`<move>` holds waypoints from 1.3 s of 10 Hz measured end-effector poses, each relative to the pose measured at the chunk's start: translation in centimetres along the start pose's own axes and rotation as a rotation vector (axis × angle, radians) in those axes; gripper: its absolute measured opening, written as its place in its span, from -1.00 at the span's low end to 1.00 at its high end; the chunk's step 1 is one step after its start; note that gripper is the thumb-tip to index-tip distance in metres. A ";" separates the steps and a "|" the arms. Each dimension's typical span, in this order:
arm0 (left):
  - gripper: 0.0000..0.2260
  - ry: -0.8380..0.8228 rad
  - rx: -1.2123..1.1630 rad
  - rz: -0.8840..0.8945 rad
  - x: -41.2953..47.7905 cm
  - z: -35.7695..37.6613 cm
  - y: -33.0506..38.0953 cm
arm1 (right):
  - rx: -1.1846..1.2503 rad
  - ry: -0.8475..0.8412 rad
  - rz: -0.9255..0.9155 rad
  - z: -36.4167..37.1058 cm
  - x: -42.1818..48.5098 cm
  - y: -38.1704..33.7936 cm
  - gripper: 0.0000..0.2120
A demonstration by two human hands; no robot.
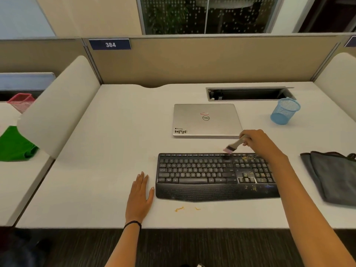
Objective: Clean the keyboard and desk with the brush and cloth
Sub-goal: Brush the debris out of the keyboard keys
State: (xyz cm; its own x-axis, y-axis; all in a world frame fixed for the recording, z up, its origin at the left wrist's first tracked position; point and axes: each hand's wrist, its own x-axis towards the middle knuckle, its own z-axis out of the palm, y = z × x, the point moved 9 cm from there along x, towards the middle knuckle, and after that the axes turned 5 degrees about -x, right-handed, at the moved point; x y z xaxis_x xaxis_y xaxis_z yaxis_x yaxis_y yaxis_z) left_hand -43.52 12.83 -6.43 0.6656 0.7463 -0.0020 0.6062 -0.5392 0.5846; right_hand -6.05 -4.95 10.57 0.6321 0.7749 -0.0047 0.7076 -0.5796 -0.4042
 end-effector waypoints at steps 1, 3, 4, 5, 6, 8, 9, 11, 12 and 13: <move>-0.32 0.000 0.006 0.002 0.0 0.0 0.0 | -0.051 -0.101 0.000 1.0 0.0 0.0 -0.78; -0.30 0.000 0.002 -0.003 0.0 0.0 0.1 | -0.033 0.085 0.135 -0.6 0.5 1.2 -0.75; -0.30 -0.001 0.001 -0.004 0.0 -0.1 0.1 | 0.011 0.129 0.112 -1.2 0.3 0.6 -0.76; -0.31 0.007 -0.002 -0.001 0.0 -0.2 0.2 | 0.031 0.016 0.086 -0.1 0.1 -0.1 -0.76; -0.31 0.008 -0.005 0.003 -0.1 -0.2 0.3 | 0.027 -0.018 0.189 0.8 -0.2 1.2 -0.78; -0.32 -0.002 0.012 0.005 0.0 -0.2 0.2 | 0.059 0.194 0.214 -0.2 -0.9 1.6 -0.74; -0.33 0.001 0.014 0.005 0.0 -0.2 0.2 | 0.063 0.164 0.124 0.0 -1.3 0.4 -0.75; -0.33 0.010 -0.004 0.008 0.0 -0.2 0.1 | -0.030 0.011 0.017 2.3 -3.3 0.0 -0.80; -0.34 0.017 -0.015 0.014 0.0 -0.1 0.1 | -0.019 0.012 0.009 1.4 -3.4 0.2 -0.82; -0.32 0.021 -0.005 0.011 0.1 -0.1 0.0 | -0.018 0.103 -0.006 0.0 -3.4 -0.4 -0.81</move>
State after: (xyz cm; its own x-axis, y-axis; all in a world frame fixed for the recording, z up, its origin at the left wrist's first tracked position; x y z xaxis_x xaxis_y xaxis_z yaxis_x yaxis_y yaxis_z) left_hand -43.54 12.95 -6.37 0.6631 0.7482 0.0220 0.5964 -0.5458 0.5885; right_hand -8.45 -7.34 10.72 0.6563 0.7488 0.0923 0.7165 -0.5802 -0.3873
